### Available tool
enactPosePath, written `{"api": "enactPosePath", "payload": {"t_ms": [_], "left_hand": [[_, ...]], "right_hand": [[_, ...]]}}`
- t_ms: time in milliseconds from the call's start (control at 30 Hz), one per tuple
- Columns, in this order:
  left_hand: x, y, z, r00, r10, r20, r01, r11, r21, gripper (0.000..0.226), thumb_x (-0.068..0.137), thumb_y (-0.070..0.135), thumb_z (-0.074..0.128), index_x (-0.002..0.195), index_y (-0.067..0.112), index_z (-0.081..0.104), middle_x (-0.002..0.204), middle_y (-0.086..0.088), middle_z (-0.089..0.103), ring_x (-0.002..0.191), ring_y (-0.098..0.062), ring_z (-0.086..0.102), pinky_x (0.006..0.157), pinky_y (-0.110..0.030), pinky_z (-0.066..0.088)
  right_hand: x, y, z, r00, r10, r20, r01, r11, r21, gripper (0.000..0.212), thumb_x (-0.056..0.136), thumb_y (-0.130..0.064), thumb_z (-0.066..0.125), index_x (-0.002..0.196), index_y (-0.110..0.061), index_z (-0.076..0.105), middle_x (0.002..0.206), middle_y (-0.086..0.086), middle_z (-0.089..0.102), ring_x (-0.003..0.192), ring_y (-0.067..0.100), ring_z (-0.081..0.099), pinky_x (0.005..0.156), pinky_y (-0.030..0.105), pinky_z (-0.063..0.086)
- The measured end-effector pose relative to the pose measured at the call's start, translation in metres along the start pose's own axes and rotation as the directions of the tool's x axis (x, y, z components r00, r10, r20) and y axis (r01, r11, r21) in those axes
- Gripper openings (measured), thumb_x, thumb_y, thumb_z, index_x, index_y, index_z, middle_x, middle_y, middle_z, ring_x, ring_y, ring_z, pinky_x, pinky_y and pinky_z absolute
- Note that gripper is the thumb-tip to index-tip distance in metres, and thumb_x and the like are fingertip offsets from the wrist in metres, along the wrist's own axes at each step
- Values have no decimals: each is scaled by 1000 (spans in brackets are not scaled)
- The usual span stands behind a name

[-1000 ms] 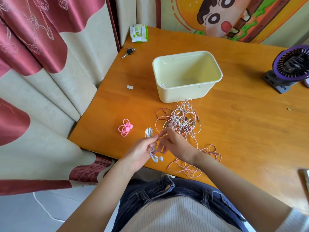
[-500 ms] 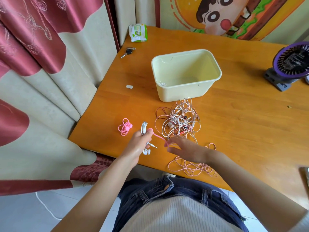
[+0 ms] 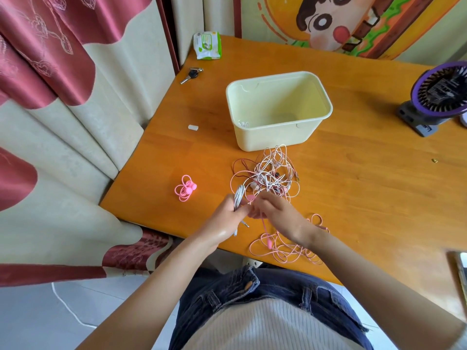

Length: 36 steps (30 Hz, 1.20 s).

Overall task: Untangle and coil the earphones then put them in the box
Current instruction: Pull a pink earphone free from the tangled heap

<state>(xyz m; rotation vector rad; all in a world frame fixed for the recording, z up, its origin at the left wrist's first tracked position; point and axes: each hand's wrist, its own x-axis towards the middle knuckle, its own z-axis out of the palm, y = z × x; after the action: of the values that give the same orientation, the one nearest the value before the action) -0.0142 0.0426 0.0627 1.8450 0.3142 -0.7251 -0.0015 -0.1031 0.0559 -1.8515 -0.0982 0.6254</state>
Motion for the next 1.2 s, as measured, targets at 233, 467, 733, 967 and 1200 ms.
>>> {"api": "enactPosePath", "payload": {"t_ms": [233,467,733,967,1200], "left_hand": [[-1,1,17,983,125,-133,-34,839,543,24,100,19,40,118,4,39,114,-11,47,108,-27,40,89,-36,33],[-1,-2,34,923,341,-175,-104,663,742,12,99,7,38,109,15,38,97,1,42,105,-20,39,76,-29,19],[-2,-6,35,961,222,-168,-190,963,190,29,91,15,59,119,15,49,99,3,60,85,-15,58,68,-18,43],[-8,-20,30,917,257,-305,-303,946,-114,50,80,2,70,118,27,49,112,7,58,87,-6,59,69,-14,47],[-5,-38,33,740,528,-416,-295,811,505,39,86,14,65,122,16,52,108,8,53,89,0,44,84,-26,28]], "right_hand": [[11,-6,-13,992,129,-15,-127,987,103,31,97,-41,42,87,-11,46,68,-3,39,57,11,34,54,23,33],[12,-2,-15,999,34,2,-33,993,-116,27,93,-29,55,76,-11,45,61,-1,45,45,5,35,46,19,31],[7,13,-30,999,43,-8,-44,998,-49,32,92,-23,58,65,-14,44,49,-10,44,40,5,34,42,19,29],[4,20,-22,1000,10,-7,-11,999,-45,32,92,-24,59,65,-14,44,51,-7,43,41,5,35,44,18,30],[15,8,-9,998,-54,-11,53,994,-96,29,91,-22,59,70,-9,43,61,0,44,44,3,39,45,13,31]]}}
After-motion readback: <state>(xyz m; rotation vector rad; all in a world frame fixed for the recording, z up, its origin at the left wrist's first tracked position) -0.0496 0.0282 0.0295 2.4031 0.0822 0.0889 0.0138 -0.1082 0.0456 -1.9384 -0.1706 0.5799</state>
